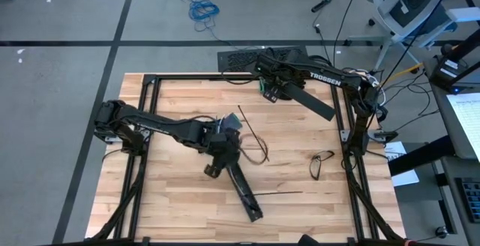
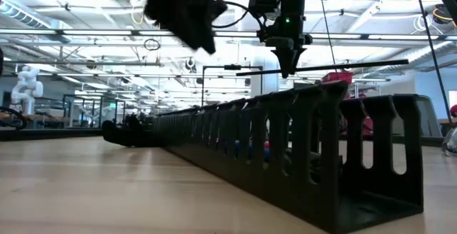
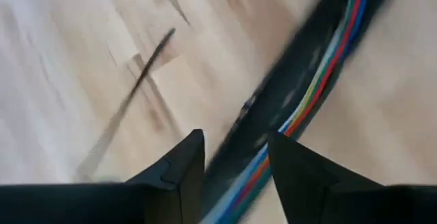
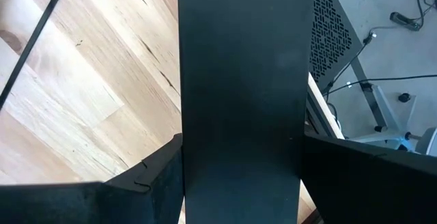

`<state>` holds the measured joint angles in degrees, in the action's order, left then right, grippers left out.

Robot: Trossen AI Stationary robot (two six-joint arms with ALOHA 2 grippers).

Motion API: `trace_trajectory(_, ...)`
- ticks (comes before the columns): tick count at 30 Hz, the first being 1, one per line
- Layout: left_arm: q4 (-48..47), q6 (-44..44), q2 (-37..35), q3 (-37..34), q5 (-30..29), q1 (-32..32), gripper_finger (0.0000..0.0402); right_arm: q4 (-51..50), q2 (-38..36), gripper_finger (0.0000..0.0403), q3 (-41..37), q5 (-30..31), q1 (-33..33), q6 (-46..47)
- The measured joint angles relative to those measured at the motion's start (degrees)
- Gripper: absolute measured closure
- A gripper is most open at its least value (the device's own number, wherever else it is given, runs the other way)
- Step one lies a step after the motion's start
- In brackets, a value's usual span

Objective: Ziptie cables
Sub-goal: Close the black cable duct

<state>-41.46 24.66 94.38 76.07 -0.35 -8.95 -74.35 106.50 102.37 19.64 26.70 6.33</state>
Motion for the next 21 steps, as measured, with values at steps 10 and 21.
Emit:
trace_trajectory(10,5.25,-51.83,-0.37,-4.25,9.23,-0.44,0.0198,0.01,0.00,0.0169,0.00,-0.02,0.59,-1.23)
trace_trajectory(21,13.82,-108.50,0.25,-13.35,-10.58,-3.52,0.0194,0.75,-0.01,0.0169,-0.02,-0.02,0.63,-3.93)
